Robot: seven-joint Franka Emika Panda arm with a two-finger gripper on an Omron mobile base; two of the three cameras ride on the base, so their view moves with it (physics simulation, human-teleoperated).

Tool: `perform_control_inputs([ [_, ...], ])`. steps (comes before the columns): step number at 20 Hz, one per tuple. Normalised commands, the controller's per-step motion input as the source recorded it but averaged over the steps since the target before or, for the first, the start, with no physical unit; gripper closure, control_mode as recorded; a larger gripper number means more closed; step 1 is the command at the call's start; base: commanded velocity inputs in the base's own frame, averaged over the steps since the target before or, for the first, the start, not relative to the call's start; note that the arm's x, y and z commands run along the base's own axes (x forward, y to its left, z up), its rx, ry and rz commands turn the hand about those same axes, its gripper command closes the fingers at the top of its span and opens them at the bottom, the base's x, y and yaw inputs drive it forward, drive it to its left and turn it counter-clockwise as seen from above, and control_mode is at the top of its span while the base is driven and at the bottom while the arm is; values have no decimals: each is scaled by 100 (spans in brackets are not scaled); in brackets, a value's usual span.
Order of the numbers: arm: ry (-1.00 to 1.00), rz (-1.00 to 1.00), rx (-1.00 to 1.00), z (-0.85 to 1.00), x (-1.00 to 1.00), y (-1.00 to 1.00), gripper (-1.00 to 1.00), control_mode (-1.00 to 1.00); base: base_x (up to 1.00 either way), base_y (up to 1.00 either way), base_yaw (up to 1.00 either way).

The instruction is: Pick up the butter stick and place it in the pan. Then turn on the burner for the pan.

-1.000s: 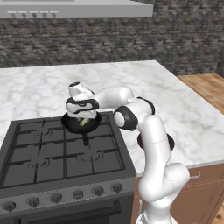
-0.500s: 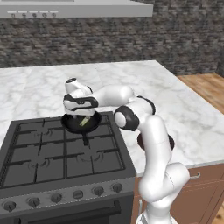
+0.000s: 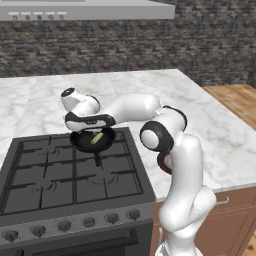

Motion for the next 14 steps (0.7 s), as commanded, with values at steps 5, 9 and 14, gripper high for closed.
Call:
perform_control_inputs([
  [5,-27,0,-8,20,-100,17,-100,-100,0,0,0],
  [9,-24,0,-6,2,-100,15,-100,-100,0,0,0],
  [14,-31,-2,-8,0,-100,4,-100,-100,0,0,0],
])
